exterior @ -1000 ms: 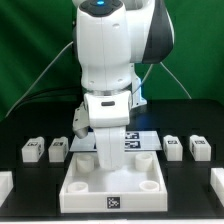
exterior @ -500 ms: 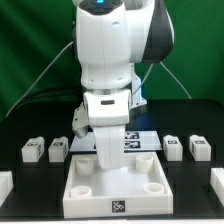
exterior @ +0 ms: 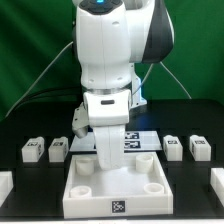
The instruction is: Assemble one leg
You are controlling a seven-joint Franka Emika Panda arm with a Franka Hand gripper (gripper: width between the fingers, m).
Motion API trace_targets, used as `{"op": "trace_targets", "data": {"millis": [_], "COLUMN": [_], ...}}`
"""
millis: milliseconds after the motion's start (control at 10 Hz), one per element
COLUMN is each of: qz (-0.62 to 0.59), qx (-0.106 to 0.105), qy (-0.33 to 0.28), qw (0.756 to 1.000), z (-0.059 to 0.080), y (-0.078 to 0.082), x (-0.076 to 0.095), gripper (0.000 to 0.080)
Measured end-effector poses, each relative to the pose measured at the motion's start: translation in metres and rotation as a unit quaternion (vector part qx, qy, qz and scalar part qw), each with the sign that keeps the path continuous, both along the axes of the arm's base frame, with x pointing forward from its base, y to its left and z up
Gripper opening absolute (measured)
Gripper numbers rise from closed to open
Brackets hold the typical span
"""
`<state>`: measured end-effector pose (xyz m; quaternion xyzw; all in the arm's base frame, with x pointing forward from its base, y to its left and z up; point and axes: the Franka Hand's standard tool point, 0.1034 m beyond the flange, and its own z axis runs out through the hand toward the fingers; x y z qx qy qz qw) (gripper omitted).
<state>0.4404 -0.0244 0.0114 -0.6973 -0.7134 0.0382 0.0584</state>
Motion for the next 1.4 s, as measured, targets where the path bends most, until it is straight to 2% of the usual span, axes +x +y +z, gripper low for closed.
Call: {"op": "trace_targets", "data": {"millis": [200, 300, 600, 1000, 1200, 1400], "qz": [0.000, -0.002, 0.003, 0.004, 0.007, -0.006], "qx": [0.000, 0.001, 0.014, 0.029, 0.033, 0.036], "qy": [-0.001, -0.005, -0.027, -0.036, -0.042, -0.037], "qw": [1.000, 1.000, 1.000, 0.999, 0.999, 0.999], "z": [0.001, 0.002, 0.007, 0.001, -0.001, -0.001], "y": [0.001, 0.008, 0.048, 0.081, 0.081, 0.082], "x": [0.001, 0.008, 0.036, 0.041, 0.054, 0.055], "gripper": [0.0071, 0.0071, 0.0070, 0.0067, 0.0067, 0.0067]}}
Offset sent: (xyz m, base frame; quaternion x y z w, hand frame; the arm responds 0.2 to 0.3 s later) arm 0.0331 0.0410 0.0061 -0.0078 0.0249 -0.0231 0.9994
